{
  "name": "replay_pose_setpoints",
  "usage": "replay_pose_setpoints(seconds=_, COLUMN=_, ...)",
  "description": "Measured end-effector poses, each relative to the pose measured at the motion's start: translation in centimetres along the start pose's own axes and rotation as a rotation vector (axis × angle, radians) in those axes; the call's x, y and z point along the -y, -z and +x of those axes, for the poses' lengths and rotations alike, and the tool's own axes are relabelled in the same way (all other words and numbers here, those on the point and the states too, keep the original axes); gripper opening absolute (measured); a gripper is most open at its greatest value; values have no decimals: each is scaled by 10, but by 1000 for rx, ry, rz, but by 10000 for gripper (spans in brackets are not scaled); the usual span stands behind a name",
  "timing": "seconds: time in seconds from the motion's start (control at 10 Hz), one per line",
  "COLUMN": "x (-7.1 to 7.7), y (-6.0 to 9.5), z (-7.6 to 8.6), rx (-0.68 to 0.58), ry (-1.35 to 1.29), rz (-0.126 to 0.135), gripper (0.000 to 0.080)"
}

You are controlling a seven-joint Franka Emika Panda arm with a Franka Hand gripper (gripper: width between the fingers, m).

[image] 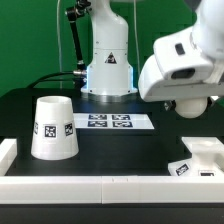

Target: Assemble lamp

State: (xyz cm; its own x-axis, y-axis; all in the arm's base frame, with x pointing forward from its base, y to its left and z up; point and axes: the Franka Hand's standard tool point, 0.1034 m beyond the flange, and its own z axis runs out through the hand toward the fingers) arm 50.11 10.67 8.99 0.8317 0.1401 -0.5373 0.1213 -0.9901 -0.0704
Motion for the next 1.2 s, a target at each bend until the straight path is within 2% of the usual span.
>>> replay_pose_setpoints(seconds=0.1, x=-5, y=3, z=3, rx=-65, ry=32, rz=-7, gripper=579)
replay_pose_setpoints(seconds=0.4, x=-20, y=43, z=1, rx=-327, ry=86, rz=-43, gripper=579)
replay_pose_setpoints(seconds=0.5, x=-22, y=49, z=1, rx=-388, ry=89, rz=-48, gripper=579)
replay_pose_setpoints(seconds=0.8, x=-24, y=49, z=9, rx=-600, ry=86, rz=-63, gripper=579)
replay_pose_setpoints(seconds=0.9, x=-25, y=47, z=10, rx=-634, ry=86, rz=-66, gripper=579)
replay_pose_setpoints(seconds=1.2, x=-30, y=67, z=21, rx=-848, ry=160, rz=-123, gripper=579)
